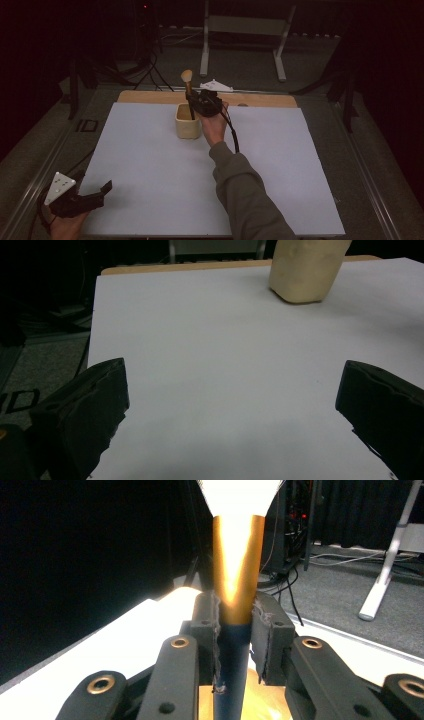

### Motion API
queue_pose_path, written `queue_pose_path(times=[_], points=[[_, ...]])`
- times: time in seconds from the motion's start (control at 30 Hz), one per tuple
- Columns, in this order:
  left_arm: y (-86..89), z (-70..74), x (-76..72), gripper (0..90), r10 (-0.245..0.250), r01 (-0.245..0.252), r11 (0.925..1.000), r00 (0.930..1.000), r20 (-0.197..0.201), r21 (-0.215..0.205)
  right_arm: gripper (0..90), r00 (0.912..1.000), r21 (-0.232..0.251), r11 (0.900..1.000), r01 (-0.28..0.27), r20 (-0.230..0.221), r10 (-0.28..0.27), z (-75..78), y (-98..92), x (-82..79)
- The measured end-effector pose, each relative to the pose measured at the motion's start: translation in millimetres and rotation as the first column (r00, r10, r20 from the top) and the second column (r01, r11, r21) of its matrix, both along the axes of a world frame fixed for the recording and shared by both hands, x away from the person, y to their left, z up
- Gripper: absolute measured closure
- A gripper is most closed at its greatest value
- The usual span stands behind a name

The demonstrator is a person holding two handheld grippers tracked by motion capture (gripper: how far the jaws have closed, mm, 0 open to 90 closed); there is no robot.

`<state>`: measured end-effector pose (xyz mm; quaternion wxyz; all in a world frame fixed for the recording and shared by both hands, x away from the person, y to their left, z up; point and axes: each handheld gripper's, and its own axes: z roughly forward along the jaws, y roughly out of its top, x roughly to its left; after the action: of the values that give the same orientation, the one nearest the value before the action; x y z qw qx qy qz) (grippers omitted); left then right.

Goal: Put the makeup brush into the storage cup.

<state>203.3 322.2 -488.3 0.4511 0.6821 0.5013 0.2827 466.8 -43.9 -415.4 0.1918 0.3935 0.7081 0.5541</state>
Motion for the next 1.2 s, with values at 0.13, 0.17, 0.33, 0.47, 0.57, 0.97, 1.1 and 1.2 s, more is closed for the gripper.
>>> queue_pose_path(times=[0.13, 0.17, 0.33, 0.47, 0.57, 0.97, 1.1, 1.2], points=[[0.0, -0.2, 0.2, 1.8, -0.001, 0.001, 1.0, 1.0, -0.002, 0.002, 73.8, 1.0, -0.016, 1.0, -0.006, 0.001, 0.006, -0.8, 1.7, -0.4], [-0.1, -0.2, 0.1, 1.8, -0.001, 0.001, 1.0, 1.0, -0.002, 0.001, 73.8, 1.0, -0.02, 1.0, -0.006, -0.001, 0.006, -1.5, 1.9, -0.3], [0.1, -0.3, 0.1, 1.8, -0.001, 0.001, 1.0, 1.0, -0.003, 0.0, 46.5, 0.9993, 0.006, 0.999, -0.034, -0.014, 0.034, -5.2, 0.0, 2.1], [-0.4, -0.3, 0.5, 1.8, -0.002, 0.002, 1.0, 1.0, -0.004, 0.006, 13.4, 0.999, -0.049, 0.998, -0.035, -0.03, 0.033, -4.0, 3.4, 1.2], [-0.8, -0.2, 0.4, 1.8, -0.002, 0.002, 1.0, 1.0, -0.003, 0.005, 10.6, 0.9986, -0.077, 0.996, -0.044, -0.032, 0.041, -3.5, 2.8, -0.6], [-2.0, -0.5, 0.9, 1.8, -0.001, 0.001, 0.9999, 1.0, -0.007, 0.012, 10.3, 0.9973, -0.12, 0.99, -0.07, -0.032, 0.067, 9.2, -6.6, -12.2], [-2.3, -0.3, 1.0, 1.8, -0.003, 0.003, 0.9999, 1.0, -0.008, 0.015, 10.3, 0.9964, -0.153, 0.985, -0.081, -0.037, 0.076, 10.1, -5.3, -18.0], [-3.3, -0.7, 1.6, 1.8, -0.004, 0.004, 0.9998, 0.9999, -0.011, 0.018, 9.6, 0.9951, -0.179, 0.979, -0.097, -0.035, 0.093, 10.0, -5.5, -22.8]])
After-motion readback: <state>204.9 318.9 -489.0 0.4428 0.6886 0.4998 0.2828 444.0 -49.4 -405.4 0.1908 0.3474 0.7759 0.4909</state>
